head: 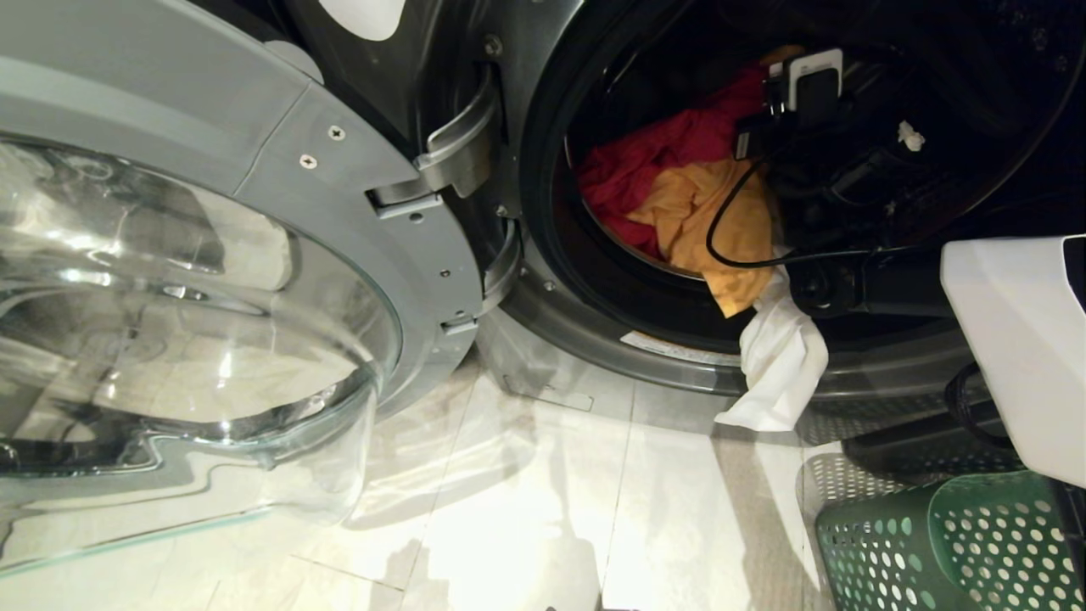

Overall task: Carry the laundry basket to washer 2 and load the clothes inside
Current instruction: Place the clothes into the washing machine

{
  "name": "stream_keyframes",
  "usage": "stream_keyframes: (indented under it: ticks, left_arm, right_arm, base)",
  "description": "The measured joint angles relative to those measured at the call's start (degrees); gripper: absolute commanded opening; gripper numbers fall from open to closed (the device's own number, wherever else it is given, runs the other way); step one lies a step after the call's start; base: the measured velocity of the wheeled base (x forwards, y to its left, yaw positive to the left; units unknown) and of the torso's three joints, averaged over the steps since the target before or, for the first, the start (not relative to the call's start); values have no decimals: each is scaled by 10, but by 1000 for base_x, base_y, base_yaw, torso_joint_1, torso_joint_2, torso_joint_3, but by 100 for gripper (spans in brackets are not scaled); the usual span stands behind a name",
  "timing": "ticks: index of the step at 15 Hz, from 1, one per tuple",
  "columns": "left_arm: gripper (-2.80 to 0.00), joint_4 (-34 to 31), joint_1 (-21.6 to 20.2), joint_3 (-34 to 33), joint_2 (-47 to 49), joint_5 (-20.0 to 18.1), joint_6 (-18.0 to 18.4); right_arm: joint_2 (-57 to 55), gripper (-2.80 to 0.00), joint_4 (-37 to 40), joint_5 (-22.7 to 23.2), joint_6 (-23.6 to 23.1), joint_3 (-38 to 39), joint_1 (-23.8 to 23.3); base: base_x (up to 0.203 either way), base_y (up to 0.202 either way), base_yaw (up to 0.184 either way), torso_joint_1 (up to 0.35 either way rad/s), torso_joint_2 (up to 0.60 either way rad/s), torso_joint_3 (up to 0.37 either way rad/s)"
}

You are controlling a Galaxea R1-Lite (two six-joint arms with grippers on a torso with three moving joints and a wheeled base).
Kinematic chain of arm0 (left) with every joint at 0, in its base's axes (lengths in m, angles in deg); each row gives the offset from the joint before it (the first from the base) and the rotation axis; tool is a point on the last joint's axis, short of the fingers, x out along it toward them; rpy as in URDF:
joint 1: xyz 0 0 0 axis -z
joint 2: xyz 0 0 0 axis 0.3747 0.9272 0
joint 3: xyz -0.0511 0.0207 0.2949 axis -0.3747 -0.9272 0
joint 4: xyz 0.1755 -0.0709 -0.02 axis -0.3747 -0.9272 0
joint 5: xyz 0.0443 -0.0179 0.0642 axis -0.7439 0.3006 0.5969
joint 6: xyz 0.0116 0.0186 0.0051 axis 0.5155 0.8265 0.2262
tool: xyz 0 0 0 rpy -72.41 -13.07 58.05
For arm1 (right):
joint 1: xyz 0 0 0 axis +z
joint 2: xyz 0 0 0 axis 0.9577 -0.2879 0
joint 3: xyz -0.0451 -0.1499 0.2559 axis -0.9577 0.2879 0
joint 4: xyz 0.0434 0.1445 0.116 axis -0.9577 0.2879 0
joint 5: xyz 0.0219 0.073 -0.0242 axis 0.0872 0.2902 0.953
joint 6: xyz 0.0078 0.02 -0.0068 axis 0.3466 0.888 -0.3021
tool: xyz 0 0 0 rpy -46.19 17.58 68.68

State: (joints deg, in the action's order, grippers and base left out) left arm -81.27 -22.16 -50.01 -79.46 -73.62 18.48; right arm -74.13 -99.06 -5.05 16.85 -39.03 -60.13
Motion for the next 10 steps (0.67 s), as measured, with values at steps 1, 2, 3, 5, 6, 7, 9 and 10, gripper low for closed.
stream_keyframes:
  ticks: [1, 2, 3, 5, 6, 7, 9, 10]
  left_arm:
    - [-280, 0, 0, 0, 0, 0, 0]
    - [-280, 0, 0, 0, 0, 0, 0]
    - [-280, 0, 0, 0, 0, 0, 0]
    - [-280, 0, 0, 0, 0, 0, 0]
    - [-280, 0, 0, 0, 0, 0, 0]
    - [-280, 0, 0, 0, 0, 0, 0]
    - [-280, 0, 0, 0, 0, 0, 0]
    - [-280, 0, 0, 0, 0, 0, 0]
  right_arm:
    - [0, -280, 3, 0, -3, 0, 0]
    - [0, 0, 3, 0, -8, 0, 0]
    - [0, 0, 6, 0, -12, 3, 0]
    - [7, 0, 32, -1, -10, 24, -2]
    - [15, 0, 51, -2, -7, 41, -2]
    - [27, 0, 67, -2, -1, 59, -2]
    - [53, 0, 87, -4, 16, 105, 2]
    - [66, 0, 92, -5, 22, 134, 3]
  base:
    - [0, 0, 0, 0, 0, 0]
    - [0, 0, 0, 0, 0, 0]
    - [0, 0, 0, 0, 0, 0]
    - [0, 0, 0, 0, 0, 0]
    - [0, 0, 0, 0, 0, 0]
    - [0, 0, 0, 0, 0, 0]
    - [0, 0, 0, 0, 0, 0]
    - [0, 0, 0, 0, 0, 0]
